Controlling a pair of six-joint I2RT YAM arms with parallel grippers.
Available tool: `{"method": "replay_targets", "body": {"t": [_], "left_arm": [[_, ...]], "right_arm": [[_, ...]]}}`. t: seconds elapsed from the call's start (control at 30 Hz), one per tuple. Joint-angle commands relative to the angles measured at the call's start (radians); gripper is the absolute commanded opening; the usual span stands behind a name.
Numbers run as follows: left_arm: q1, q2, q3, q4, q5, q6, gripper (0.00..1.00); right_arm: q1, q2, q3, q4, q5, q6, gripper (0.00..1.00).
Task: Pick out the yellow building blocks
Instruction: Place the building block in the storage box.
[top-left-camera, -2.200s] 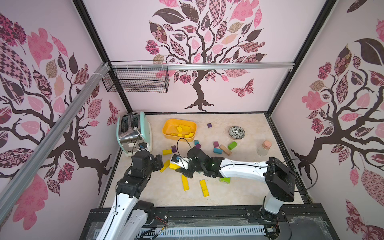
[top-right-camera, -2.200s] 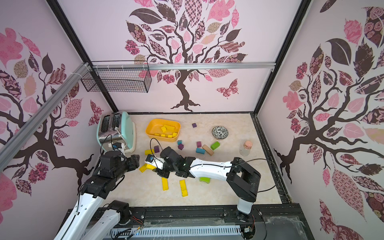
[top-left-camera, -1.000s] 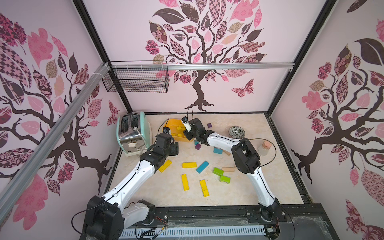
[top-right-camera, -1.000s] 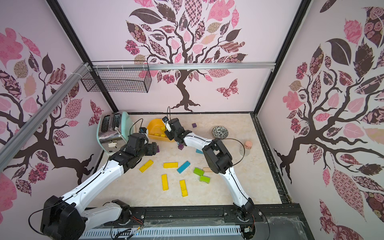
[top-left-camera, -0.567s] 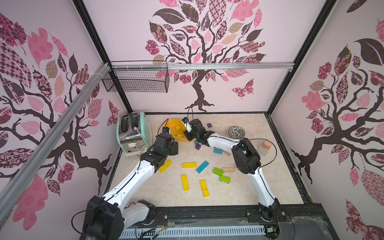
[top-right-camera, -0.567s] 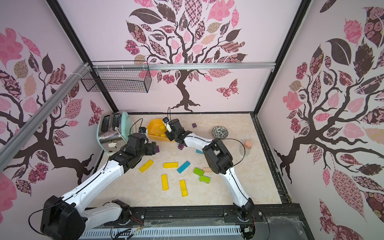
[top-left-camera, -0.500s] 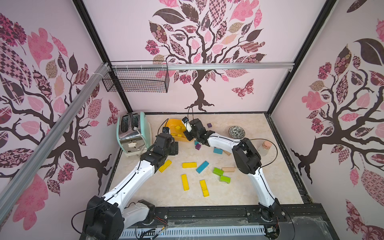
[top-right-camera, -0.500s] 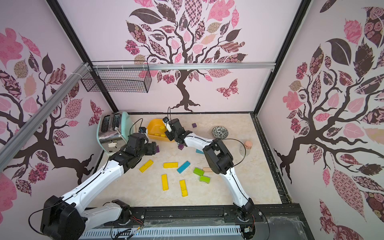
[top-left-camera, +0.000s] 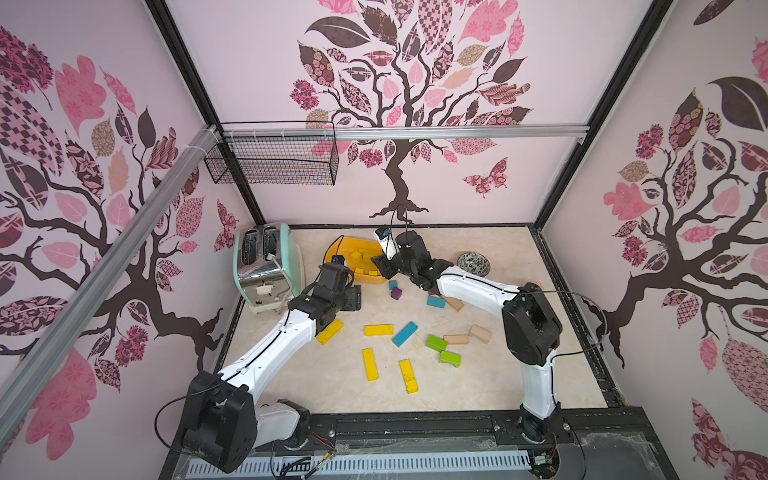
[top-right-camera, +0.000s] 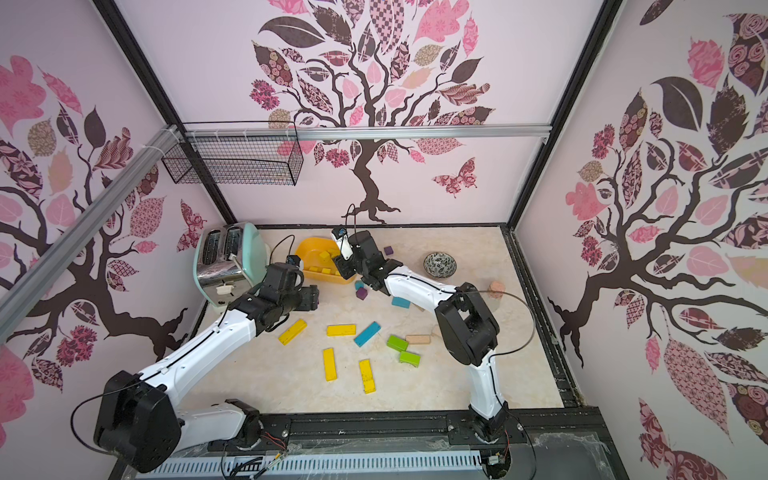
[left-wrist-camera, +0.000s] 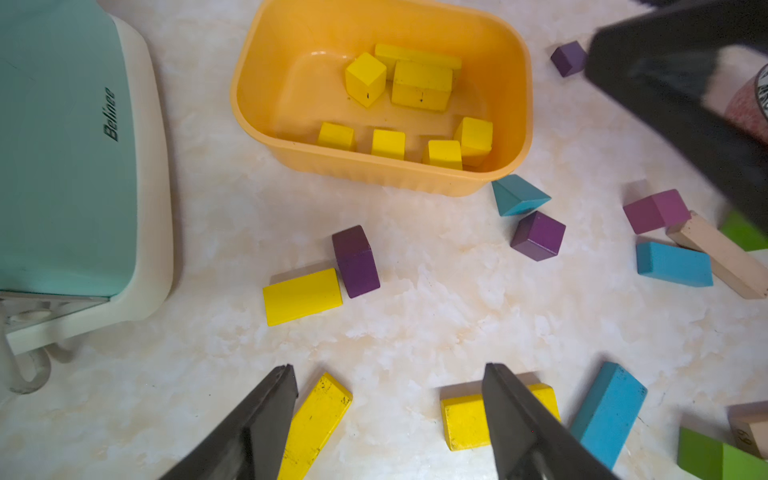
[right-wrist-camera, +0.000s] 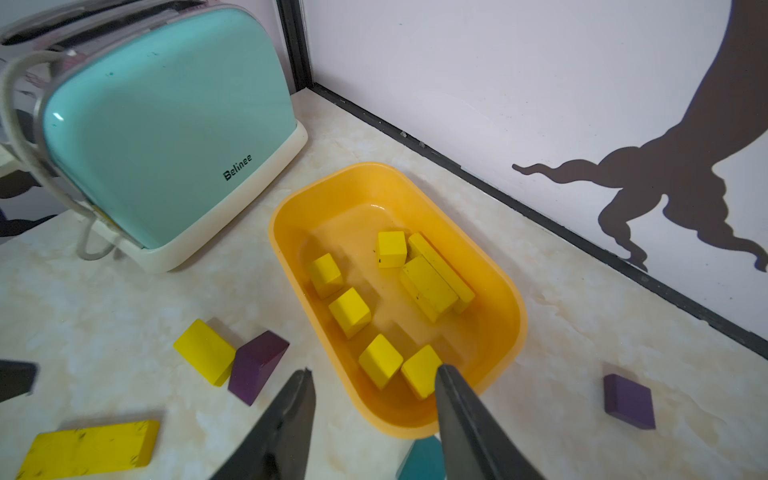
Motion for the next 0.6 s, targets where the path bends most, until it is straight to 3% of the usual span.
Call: {"method": "replay_targets", "body": {"t": [0.0,0.27,0.57], "left_arm": [[0.005,0.025,0.027,-0.039,0.072,-0.021,0.75],[0.004,0.100,0.076,-0.127,0.171,-0.052,0.71],[-0.050,0.087,0.044,-0.252,0.163,-0.134,0.69]], "right_arm": [[0.004,-0.099,-0.100,0.014,-0.040,0.042,0.52],[0.004,-0.314,-0.402,0.041,-0.042,0.074,0.53],[0.004,-0.482,-0.602,0.031,-0.092,0.154,0.53]]}}
